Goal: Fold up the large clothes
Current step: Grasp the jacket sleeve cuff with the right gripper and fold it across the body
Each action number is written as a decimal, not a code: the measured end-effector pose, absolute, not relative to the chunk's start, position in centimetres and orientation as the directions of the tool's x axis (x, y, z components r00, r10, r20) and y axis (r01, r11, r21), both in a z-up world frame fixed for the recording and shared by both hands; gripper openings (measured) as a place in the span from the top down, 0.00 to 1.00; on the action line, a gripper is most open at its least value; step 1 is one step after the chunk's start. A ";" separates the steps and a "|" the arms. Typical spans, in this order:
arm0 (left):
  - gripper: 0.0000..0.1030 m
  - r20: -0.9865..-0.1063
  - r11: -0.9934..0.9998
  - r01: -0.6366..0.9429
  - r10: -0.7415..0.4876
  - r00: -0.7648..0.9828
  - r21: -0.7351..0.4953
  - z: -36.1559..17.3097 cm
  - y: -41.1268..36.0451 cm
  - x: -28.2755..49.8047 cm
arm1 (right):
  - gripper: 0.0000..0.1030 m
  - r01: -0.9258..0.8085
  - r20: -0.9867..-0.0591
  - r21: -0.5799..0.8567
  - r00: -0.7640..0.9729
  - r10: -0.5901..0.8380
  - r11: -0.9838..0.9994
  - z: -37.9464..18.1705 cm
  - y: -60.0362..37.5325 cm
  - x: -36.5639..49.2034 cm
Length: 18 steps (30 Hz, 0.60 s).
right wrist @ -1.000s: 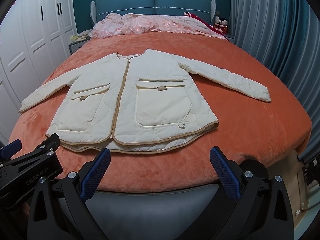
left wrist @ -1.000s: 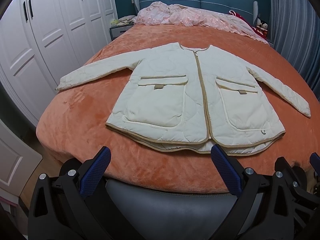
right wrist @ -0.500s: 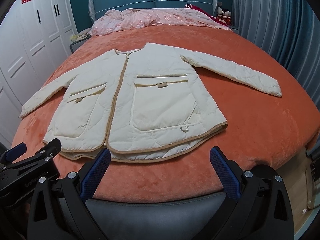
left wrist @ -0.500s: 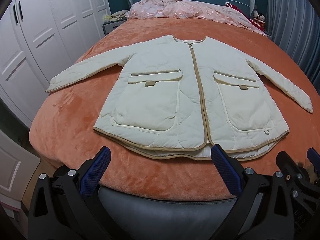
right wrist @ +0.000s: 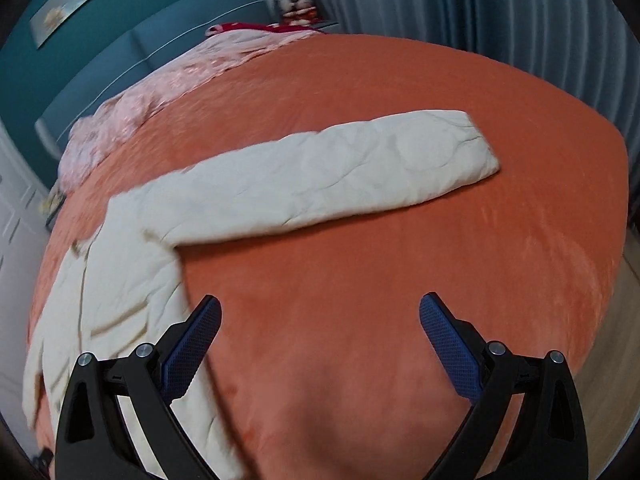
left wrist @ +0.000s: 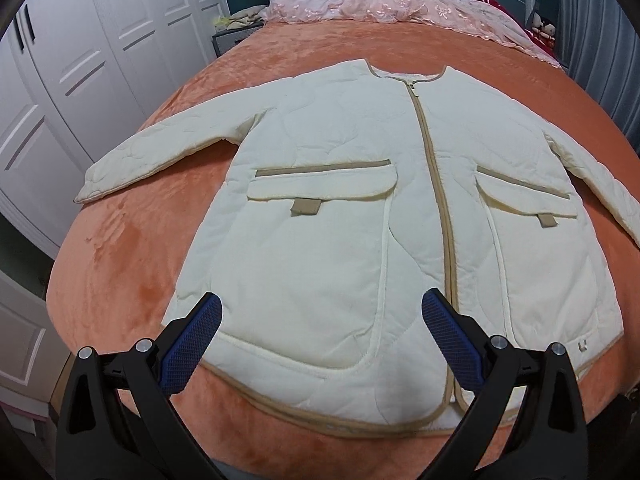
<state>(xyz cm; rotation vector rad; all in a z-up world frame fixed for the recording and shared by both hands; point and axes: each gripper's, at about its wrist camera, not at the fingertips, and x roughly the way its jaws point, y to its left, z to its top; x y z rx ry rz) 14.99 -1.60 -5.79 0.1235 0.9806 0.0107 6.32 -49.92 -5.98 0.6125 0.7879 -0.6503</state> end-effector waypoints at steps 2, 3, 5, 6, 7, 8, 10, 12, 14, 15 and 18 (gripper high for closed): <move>0.05 -0.832 0.995 0.023 0.071 0.551 0.100 -6.2 -1.3 16.4 | 0.05 0.774 -0.791 0.290 0.525 -0.314 0.562 -7.0 -54.9 6.5; 0.05 -0.832 0.996 0.006 0.075 0.549 0.093 -6.5 -1.0 17.0 | 0.05 0.794 -0.791 0.303 0.518 -0.326 0.527 -7.5 -56.9 6.4; 0.05 -0.837 0.996 -0.026 0.082 0.542 0.080 -7.1 -0.4 18.2 | 0.05 0.835 -0.800 0.306 0.486 -0.353 0.456 -8.7 -60.4 6.5; 0.05 -0.841 0.996 -0.039 0.086 0.534 0.078 -7.6 -0.1 18.8 | 0.05 0.852 -0.808 0.308 0.469 -0.358 0.423 -9.3 -61.8 6.6; 0.05 -0.846 0.996 -0.048 0.092 0.526 0.079 -8.0 0.1 19.3 | 0.05 0.861 -0.811 0.320 0.465 -0.354 0.396 -9.9 -63.0 6.8; 0.05 -0.850 0.995 -0.055 0.099 0.518 0.082 -8.4 0.2 19.7 | 0.05 0.864 -0.813 0.334 0.467 -0.349 0.378 -10.4 -64.0 7.0; 0.05 -0.854 0.994 -0.068 0.111 0.508 0.089 -9.2 0.5 20.6 | 0.10 0.864 -0.807 0.354 0.476 -0.351 0.357 -11.2 -65.5 7.8; 0.05 -0.855 0.992 -0.079 0.122 0.504 0.095 -9.7 0.8 21.3 | 0.28 0.864 -0.804 0.365 0.480 -0.350 0.347 -11.7 -66.2 9.2; 0.05 -0.855 0.991 -0.096 0.130 0.502 0.094 -10.0 1.4 22.0 | 0.70 0.857 -0.795 0.367 0.491 -0.356 0.362 -11.5 -66.3 11.1; 0.05 -0.856 0.991 -0.103 0.130 0.501 0.089 -10.1 1.7 22.3 | 0.78 0.849 -0.790 0.367 0.500 -0.355 0.379 -11.0 -66.1 12.5; 0.05 -0.855 0.989 -0.127 0.130 0.501 0.075 -10.3 2.7 23.1 | 0.87 0.770 -0.722 0.418 0.604 -0.338 0.483 -7.2 -63.5 16.9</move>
